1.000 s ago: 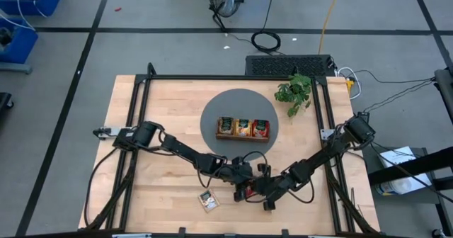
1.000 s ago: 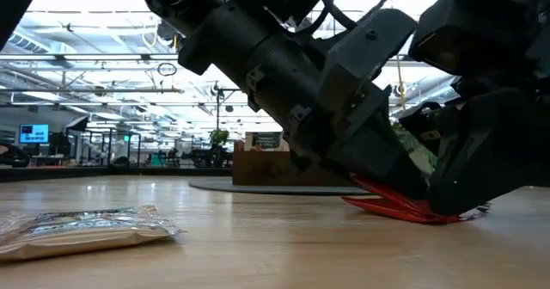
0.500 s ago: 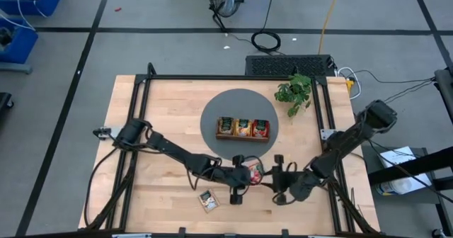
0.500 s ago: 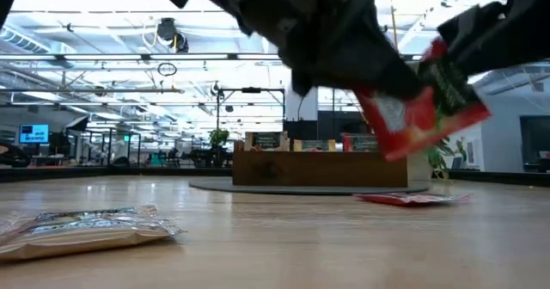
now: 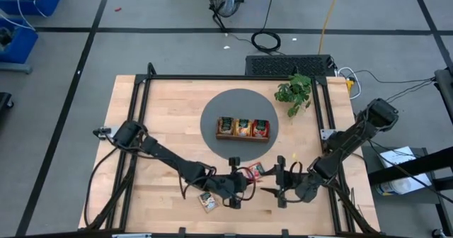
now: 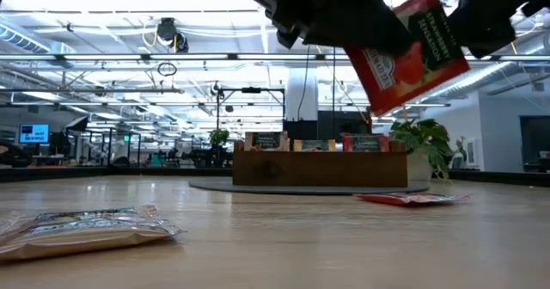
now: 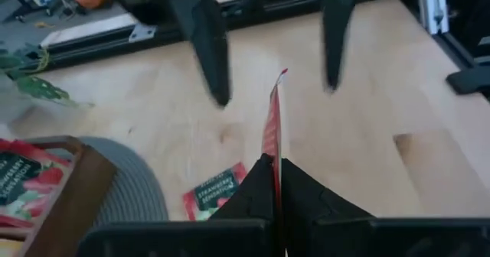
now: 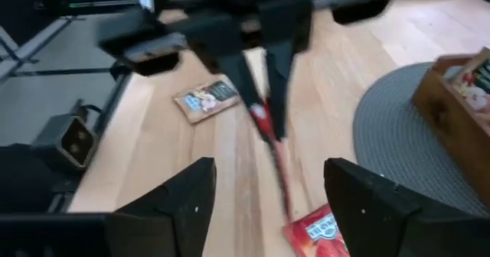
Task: Pick & Place Tea
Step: Put the top red tea bag into the right slot of the wooden organizer
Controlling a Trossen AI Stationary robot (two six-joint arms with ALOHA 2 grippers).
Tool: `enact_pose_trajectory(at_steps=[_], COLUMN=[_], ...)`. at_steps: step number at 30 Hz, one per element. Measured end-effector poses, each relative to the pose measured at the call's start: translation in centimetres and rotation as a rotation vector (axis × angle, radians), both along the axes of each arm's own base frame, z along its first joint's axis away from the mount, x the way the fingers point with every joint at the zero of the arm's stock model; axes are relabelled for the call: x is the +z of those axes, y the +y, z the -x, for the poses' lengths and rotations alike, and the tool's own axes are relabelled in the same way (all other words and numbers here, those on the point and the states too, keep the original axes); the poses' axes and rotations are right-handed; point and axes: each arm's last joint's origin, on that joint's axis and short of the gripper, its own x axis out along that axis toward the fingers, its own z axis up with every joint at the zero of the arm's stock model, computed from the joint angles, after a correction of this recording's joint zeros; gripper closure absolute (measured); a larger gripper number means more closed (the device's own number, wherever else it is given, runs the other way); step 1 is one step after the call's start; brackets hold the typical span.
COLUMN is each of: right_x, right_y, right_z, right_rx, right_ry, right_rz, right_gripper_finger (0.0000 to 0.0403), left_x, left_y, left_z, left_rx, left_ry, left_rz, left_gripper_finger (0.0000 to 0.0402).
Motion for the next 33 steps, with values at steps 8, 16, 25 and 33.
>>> enact_pose_trajectory(at_steps=[8,16,25,33], right_x=[-0.8,-1.7,-1.4,-1.9], right_y=[-0.6,-1.4,-1.3,-1.5], right_z=[-0.4,-1.7,-2.0,-1.7], right_rx=[-0.045,-0.016,0.072,0.057], right_ry=[0.048,0.095,0.078,0.130], right_rz=[-0.004,-0.005,0.033,0.038], right_gripper_finger=[0.0203,0.0311,0.0399,0.0402], left_x=[0.0,-0.1,-0.2,3.4], left_y=[0.3,0.2,0.2,-1.2], left_z=[-0.1,-0.1,0.0,2.6], left_rx=[0.017,0.003,-0.019,-0.080], left_ry=[-0.001,0.007,0.028,0.045], left_rz=[0.020,0.029,-0.008,-0.058], left_gripper_finger=[0.0372,0.0386,0.0386,0.0328])
